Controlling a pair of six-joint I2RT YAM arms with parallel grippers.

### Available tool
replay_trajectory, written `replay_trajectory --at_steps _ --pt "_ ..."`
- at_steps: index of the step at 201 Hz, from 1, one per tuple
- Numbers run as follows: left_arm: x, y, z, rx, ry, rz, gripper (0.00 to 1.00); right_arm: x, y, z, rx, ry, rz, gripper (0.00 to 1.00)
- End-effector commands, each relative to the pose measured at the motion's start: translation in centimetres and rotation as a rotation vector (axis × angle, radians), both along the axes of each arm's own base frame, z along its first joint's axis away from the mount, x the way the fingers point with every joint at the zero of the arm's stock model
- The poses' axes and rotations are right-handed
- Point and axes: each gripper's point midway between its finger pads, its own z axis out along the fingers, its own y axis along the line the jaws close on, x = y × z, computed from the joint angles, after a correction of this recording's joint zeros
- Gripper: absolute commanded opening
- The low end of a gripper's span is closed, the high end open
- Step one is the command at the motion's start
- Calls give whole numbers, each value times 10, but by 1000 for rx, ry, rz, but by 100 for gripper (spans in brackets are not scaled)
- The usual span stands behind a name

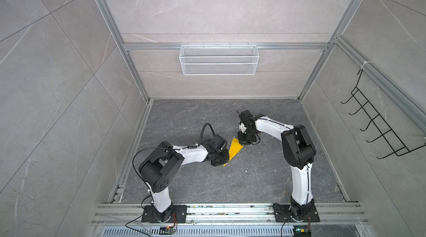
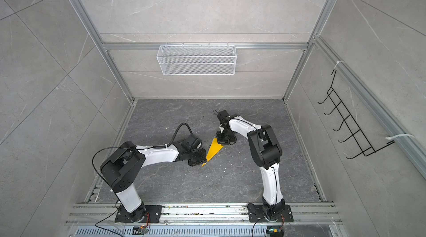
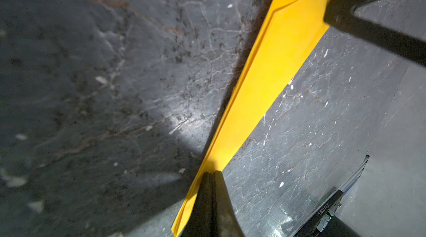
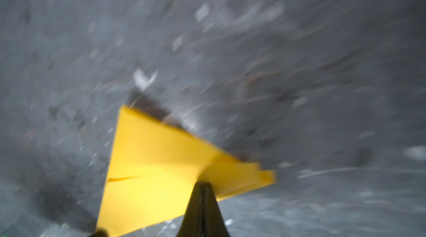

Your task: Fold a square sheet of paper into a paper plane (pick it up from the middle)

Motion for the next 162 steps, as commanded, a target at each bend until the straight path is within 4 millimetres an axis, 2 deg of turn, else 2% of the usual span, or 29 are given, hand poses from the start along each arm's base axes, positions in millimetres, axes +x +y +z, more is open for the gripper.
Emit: replay_trajectory --at_steps 1,24,38,59,80,97,117,162 --pt "-11 17 -12 82 52 10 0 12 -44 -15 -193 -11 -46 7" --pt "-3 8 1 34 14 4 0 22 -45 15 -184 -84 -59 8" --pt "5 0 17 -4 -27 -1 0 21 -44 35 -167 -118 -62 10" --pt "20 -8 47 -76 -103 4 14 14 -38 62 -116 -161 -56 16" --pt "34 -5 73 -128 -176 18 28 1 -35 77 -92 -179 -61 23" --pt "45 11 85 -128 -229 56 44 -10 -30 83 -77 -181 -61 29" --pt "53 38 90 -92 -272 109 56 -23 -20 83 -70 -177 -50 35" --pt "55 112 83 56 -318 217 73 -52 17 75 -124 -184 20 62"
